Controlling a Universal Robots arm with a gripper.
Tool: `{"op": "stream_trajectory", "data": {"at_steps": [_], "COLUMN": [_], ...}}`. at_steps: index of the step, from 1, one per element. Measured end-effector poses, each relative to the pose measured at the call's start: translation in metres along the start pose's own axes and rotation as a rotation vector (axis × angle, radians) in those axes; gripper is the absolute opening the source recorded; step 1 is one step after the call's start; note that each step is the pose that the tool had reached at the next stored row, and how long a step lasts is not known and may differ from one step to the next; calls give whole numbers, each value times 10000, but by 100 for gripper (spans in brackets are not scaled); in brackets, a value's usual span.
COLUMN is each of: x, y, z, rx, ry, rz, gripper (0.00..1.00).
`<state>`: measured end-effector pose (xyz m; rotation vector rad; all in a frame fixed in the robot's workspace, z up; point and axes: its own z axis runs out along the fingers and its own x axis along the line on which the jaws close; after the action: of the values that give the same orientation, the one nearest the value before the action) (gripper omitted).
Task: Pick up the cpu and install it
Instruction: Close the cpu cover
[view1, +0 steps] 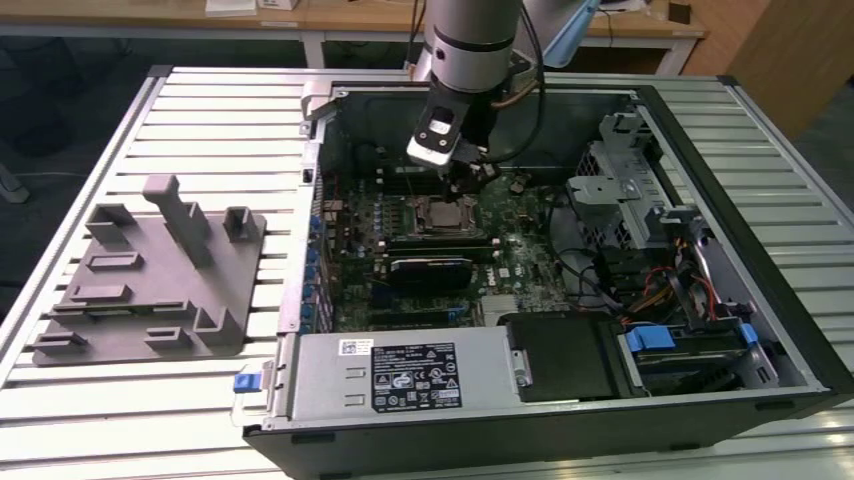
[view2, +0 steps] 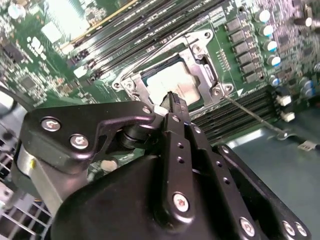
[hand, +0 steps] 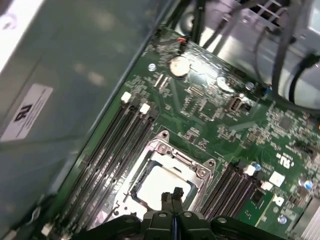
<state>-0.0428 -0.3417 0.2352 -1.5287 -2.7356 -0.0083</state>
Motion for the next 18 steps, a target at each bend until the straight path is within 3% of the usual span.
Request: {"op": "stream_trajectory", "data": {"at_steps": [18], "x": [0], "y": [0], "z": [4], "rx": [31], "ry": [3], "rz": [-3312], "gripper": [11]}}
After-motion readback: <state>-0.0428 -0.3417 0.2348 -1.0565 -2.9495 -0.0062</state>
